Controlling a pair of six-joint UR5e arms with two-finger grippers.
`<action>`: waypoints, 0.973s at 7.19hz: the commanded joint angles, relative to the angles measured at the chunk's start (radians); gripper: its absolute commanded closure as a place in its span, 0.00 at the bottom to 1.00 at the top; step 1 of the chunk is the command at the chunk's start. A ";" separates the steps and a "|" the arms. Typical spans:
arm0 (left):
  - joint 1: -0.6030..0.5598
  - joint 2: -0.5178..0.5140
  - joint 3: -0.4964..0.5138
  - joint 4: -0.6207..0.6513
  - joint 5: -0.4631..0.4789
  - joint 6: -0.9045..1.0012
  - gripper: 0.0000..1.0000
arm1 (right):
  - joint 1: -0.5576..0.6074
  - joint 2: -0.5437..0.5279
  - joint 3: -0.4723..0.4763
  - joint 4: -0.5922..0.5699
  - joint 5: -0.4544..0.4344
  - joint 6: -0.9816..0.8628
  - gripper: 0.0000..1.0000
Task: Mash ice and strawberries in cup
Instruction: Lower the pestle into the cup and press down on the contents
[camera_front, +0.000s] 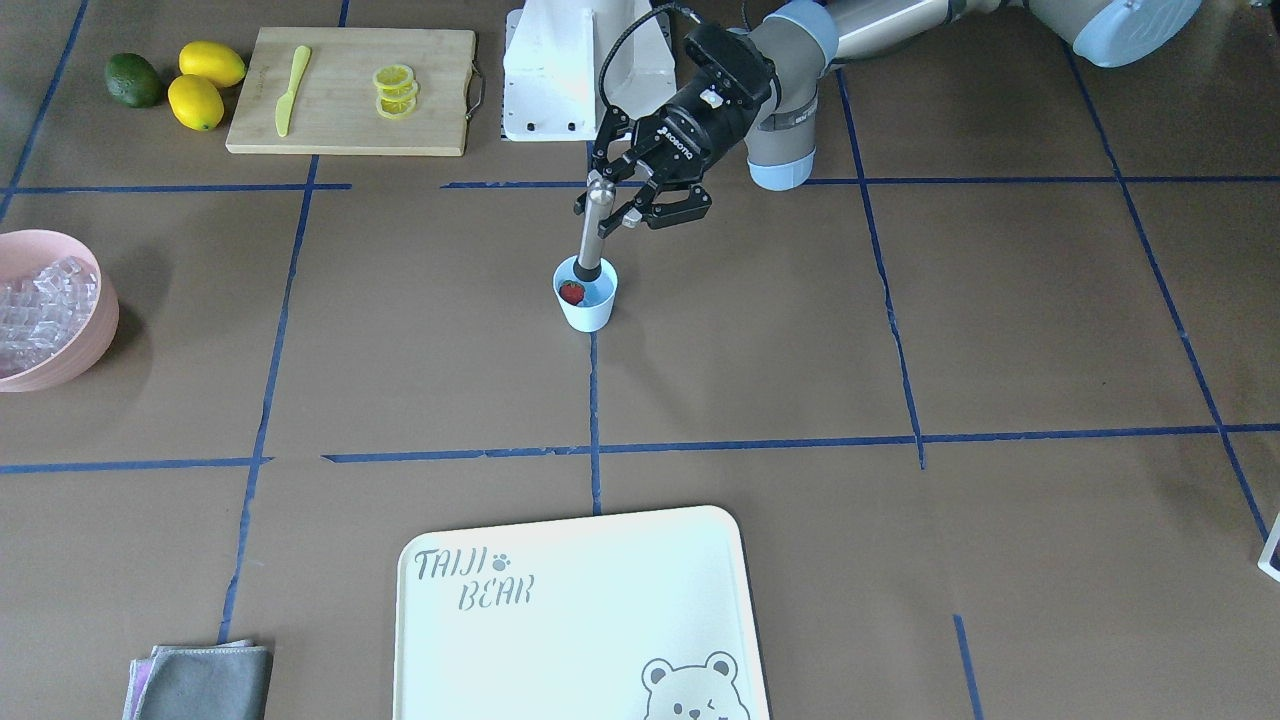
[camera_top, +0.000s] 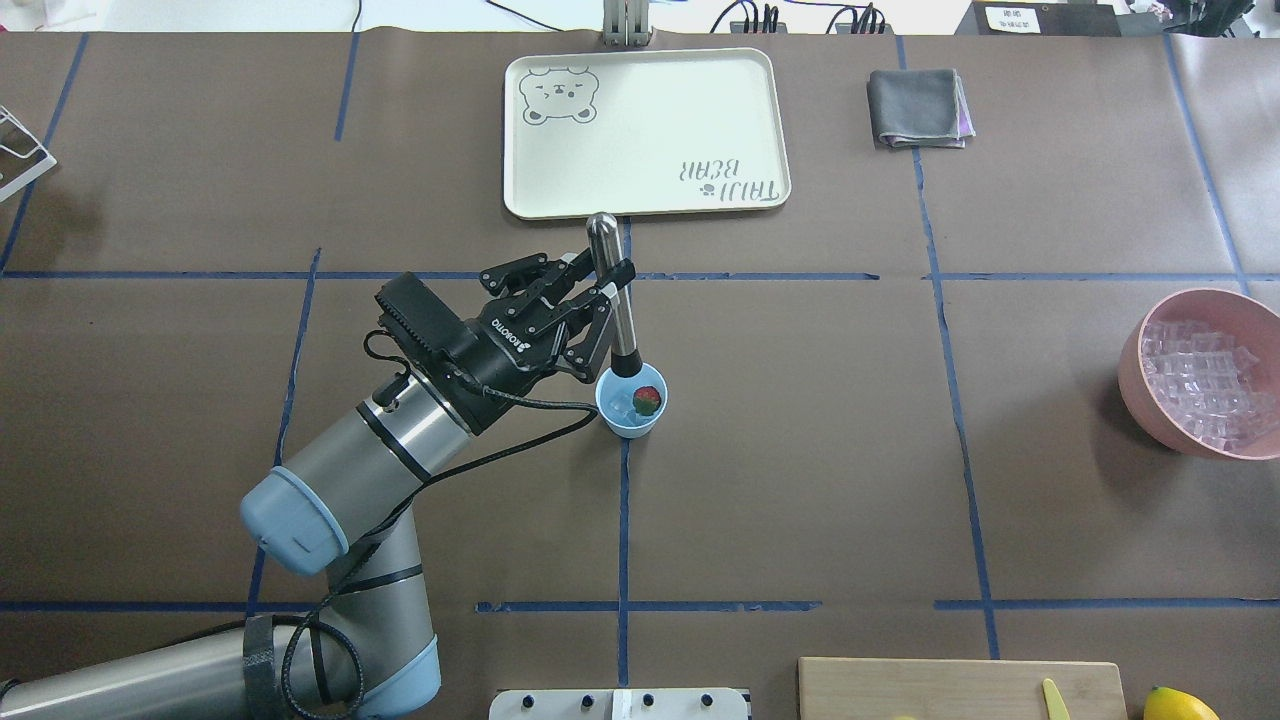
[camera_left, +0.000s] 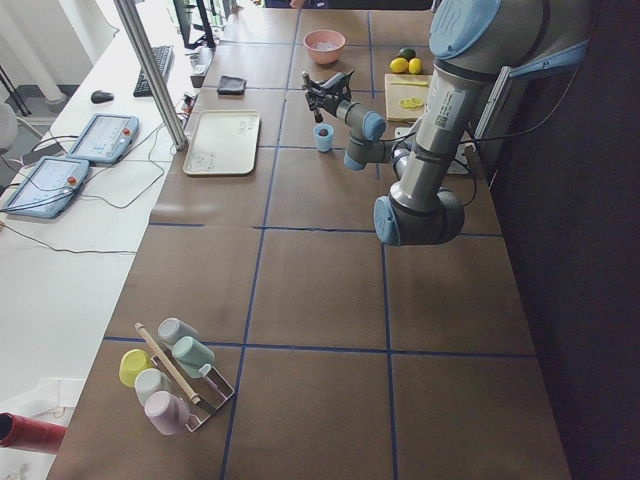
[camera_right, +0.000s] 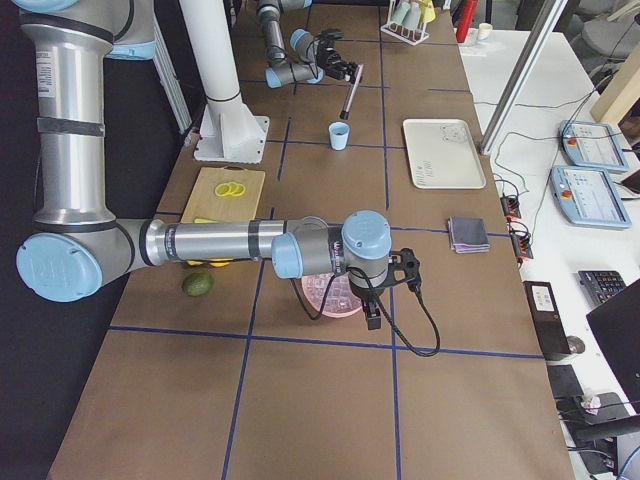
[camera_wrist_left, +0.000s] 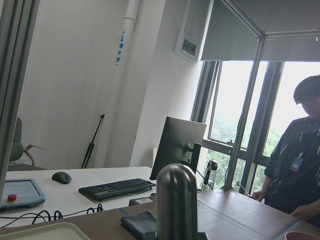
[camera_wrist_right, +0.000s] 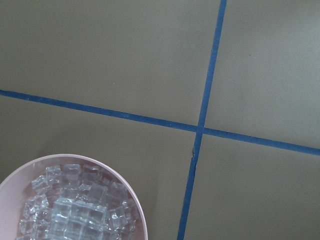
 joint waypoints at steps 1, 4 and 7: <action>0.004 -0.001 0.052 -0.043 -0.003 -0.005 1.00 | 0.000 0.000 0.000 0.000 0.002 0.000 0.00; 0.025 0.002 0.051 -0.043 -0.001 -0.009 1.00 | 0.000 0.000 -0.002 0.000 0.000 0.000 0.00; 0.038 0.003 0.054 -0.043 0.003 -0.007 1.00 | 0.000 0.000 -0.002 0.000 0.002 0.000 0.00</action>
